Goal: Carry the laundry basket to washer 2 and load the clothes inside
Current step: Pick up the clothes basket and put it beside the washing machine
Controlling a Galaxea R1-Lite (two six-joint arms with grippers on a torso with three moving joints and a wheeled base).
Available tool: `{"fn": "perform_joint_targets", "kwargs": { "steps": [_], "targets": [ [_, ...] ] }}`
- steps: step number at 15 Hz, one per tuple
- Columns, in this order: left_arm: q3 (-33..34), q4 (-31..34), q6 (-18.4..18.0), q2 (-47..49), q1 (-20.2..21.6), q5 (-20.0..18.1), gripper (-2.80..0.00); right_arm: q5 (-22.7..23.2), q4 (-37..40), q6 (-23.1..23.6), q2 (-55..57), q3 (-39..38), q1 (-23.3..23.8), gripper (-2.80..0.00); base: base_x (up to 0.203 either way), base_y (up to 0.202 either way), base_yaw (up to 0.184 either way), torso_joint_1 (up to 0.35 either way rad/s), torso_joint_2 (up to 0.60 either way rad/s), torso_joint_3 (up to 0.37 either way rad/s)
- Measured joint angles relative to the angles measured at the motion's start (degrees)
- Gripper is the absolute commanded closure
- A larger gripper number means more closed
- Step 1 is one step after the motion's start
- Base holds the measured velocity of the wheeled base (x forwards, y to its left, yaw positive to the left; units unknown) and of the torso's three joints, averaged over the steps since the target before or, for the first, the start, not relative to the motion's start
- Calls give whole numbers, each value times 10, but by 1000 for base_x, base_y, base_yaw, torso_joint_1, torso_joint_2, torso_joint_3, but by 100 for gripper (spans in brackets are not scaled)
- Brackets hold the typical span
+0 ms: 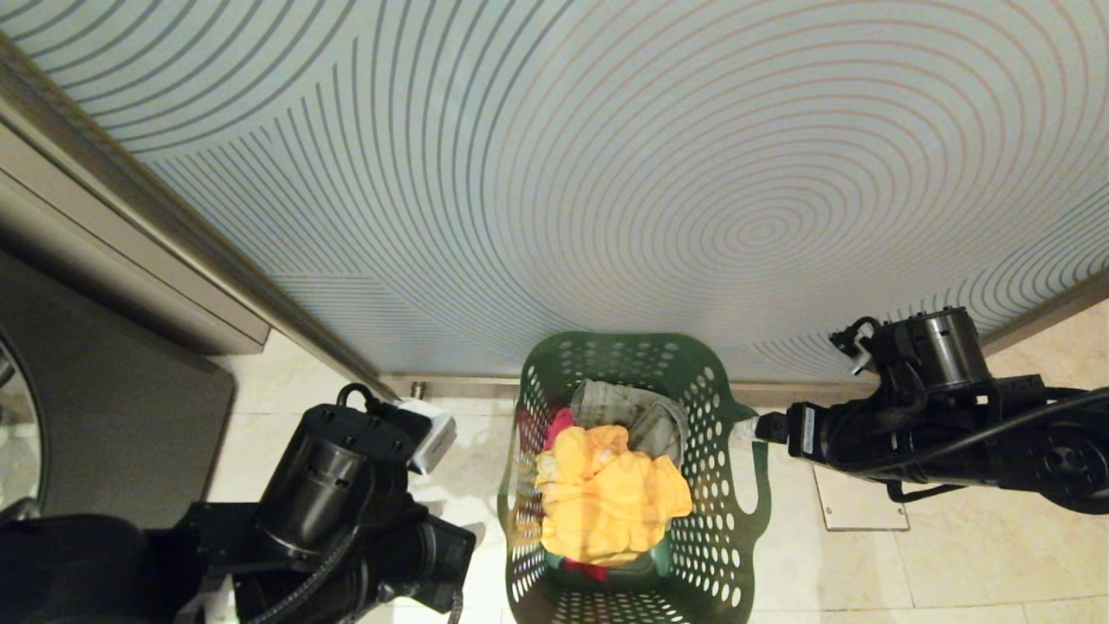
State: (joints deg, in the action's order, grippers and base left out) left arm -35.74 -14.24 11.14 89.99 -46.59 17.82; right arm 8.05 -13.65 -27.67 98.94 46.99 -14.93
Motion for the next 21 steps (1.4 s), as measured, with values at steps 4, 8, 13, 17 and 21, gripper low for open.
{"fn": "perform_joint_targets", "kwargs": {
  "steps": [4, 8, 13, 17, 21],
  "targets": [
    [-29, -3, 12, 42, -10, 6, -280, 33, 5, -11, 18, 18, 0, -280, 0, 0, 0, 0, 0, 0],
    [-67, -6, 43, 108, -17, 49, -280, 90, 2, -26, 41, 42, 0, -280, 0, 0, 0, 0, 0, 0],
    [-89, -25, 67, 164, -26, 55, -280, 97, -9, -28, 82, 63, 0, -280, 0, 0, 0, 0, 0, 0],
    [-108, -69, 69, 212, -27, 80, -280, 108, -44, -28, 110, 67, 0, -280, 0, 0, 0, 0, 0, 0],
    [-125, -79, 72, 245, -26, 76, -280, 120, -55, -40, 131, 80, -2, -280, 0, 0, 0, 0, 0, 0]
  ]
}}
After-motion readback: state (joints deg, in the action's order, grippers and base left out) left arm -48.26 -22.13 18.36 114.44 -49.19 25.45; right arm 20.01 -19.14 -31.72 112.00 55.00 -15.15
